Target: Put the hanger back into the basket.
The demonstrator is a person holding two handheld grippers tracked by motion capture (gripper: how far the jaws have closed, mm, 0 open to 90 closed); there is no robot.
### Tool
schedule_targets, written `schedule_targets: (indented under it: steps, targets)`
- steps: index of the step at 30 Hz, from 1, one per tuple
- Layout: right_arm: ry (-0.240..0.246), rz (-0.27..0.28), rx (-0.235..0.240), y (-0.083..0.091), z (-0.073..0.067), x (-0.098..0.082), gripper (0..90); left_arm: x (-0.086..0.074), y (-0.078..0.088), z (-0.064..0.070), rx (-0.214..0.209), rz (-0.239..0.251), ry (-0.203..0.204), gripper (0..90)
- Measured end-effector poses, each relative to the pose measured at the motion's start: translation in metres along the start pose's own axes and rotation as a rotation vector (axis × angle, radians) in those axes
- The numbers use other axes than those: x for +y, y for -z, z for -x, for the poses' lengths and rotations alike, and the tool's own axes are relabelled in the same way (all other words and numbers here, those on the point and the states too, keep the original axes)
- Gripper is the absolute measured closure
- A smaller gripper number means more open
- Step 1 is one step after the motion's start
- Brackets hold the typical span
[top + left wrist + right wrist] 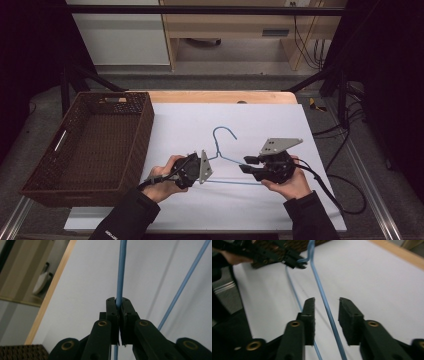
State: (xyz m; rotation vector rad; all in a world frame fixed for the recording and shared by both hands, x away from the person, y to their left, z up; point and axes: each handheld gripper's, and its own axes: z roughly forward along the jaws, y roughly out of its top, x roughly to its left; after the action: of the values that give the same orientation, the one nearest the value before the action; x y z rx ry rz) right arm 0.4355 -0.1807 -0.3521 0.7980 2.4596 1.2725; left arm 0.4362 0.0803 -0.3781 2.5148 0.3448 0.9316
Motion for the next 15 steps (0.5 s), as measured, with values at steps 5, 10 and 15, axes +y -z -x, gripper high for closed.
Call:
schedule_targets:
  steps: [5, 10, 15]
  targets:
    - [-0.026, 0.101, -0.114, 0.016, 0.009, -0.004, 41.6, 0.004, -0.001, -0.010, 0.005, -0.066, 0.068, 87.0]
    - [-0.057, 0.150, -0.195, 0.023, 0.015, -0.011, 23.7, 0.007, -0.004, -0.018, 0.000, -0.112, 0.111, 87.1]
    - [-0.102, 0.176, -0.233, 0.029, 0.019, -0.022, 14.7, 0.011, -0.005, -0.029, -0.038, -0.123, 0.175, 87.0]
